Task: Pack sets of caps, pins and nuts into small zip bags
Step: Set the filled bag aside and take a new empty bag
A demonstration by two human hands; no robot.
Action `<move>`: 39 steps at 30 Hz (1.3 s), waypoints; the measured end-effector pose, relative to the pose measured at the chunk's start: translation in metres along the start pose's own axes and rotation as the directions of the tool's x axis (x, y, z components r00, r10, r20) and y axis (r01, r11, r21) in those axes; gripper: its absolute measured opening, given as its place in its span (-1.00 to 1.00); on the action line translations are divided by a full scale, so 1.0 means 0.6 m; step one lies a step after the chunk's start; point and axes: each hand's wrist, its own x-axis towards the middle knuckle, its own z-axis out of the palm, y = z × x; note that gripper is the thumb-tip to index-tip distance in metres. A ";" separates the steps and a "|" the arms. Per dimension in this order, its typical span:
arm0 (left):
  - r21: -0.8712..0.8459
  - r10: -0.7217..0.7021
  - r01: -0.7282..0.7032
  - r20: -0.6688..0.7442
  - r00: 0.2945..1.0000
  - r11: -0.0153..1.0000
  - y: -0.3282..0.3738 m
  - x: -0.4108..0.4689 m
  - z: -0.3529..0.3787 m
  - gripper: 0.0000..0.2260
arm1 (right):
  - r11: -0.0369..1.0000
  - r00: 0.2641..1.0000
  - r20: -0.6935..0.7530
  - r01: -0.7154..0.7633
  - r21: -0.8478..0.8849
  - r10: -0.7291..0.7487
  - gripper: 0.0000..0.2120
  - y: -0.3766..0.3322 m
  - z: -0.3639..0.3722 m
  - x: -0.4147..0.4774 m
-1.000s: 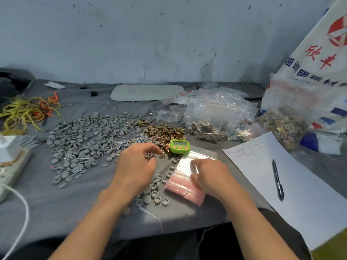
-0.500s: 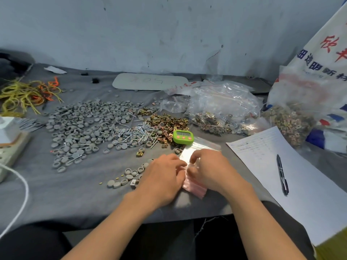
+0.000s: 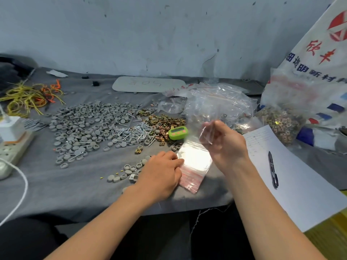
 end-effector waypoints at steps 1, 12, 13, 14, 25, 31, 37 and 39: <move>0.013 -0.003 0.002 0.008 1.000 1.000 0.004 0.000 0.002 -0.64 | 0.992 0.997 0.059 -0.058 0.114 0.051 -0.75 -0.005 -0.003 0.000; -0.425 -0.576 0.449 -0.238 0.782 0.786 -0.092 0.014 -0.160 -0.77 | 0.977 0.978 0.026 -0.204 -0.056 0.206 -0.80 0.052 0.065 0.055; -0.484 -0.642 0.459 -0.332 0.692 0.745 -0.109 0.013 -0.177 -0.74 | 0.977 0.982 -0.012 -0.191 -0.094 0.191 -0.84 0.064 0.079 0.065; -0.554 -0.688 0.432 -0.424 0.590 0.712 -0.122 0.011 -0.188 -0.73 | 0.974 0.984 -0.046 -0.179 -0.139 0.174 -0.86 0.078 0.094 0.074; -0.915 -0.654 0.147 -0.150 0.741 0.376 -0.101 0.024 -0.115 -0.63 | 0.575 0.897 0.400 0.429 -0.697 -0.185 -0.65 0.177 0.157 0.058; -0.872 -0.649 0.267 -0.073 0.757 0.409 -0.114 0.018 -0.109 -0.79 | 0.323 0.864 0.482 0.501 -0.803 -0.145 -0.56 0.170 0.127 0.027; -0.925 -0.591 0.300 0.111 0.799 0.233 -0.121 0.006 -0.112 -0.81 | 0.334 0.908 0.392 0.419 -0.845 -0.146 -0.85 0.167 0.113 0.029; -0.918 -0.602 0.303 0.094 0.793 0.255 -0.128 0.005 -0.112 -0.80 | 0.339 0.905 0.409 0.423 -0.840 -0.116 -0.88 0.169 0.113 0.028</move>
